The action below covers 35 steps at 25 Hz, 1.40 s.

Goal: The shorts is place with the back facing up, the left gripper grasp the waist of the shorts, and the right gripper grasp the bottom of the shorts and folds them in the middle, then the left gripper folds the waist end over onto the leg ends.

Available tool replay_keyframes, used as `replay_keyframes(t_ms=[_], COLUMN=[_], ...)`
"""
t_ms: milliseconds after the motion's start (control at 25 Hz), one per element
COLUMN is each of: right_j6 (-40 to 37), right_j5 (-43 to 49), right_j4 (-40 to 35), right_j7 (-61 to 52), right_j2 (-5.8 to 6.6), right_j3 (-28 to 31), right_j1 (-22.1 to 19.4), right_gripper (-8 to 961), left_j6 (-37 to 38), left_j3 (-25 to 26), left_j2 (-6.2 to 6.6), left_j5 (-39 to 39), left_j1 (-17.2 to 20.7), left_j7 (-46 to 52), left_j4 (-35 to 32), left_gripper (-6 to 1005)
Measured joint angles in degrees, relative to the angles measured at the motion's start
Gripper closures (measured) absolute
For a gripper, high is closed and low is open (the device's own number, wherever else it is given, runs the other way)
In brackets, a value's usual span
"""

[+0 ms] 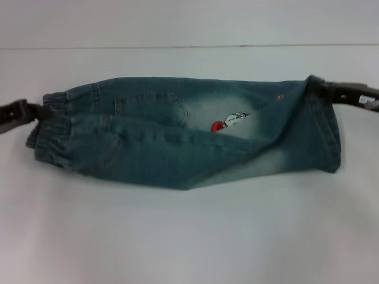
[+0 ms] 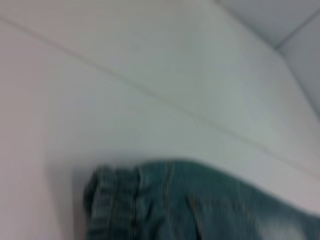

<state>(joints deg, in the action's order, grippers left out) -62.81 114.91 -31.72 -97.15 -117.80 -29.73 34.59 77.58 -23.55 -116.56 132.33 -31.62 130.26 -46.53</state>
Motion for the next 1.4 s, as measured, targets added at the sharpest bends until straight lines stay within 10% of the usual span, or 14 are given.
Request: replay_keyframes(t_ms=[1400], right_j6=[21.9], right_j5=[-7.1], right_j4=[6.6], right_j7=[6.9], right_j2=[-1.49], right_j3=[-0.5], right_j1=[5.2], right_gripper=[933], left_j6=[-22.8], left_j3=[1.2], left_j2=[-3.07], left_j5=[-16.8], left_j1=[-2.0], left_j7=[-16.8], left_j4=[11.3], left_gripper=[843])
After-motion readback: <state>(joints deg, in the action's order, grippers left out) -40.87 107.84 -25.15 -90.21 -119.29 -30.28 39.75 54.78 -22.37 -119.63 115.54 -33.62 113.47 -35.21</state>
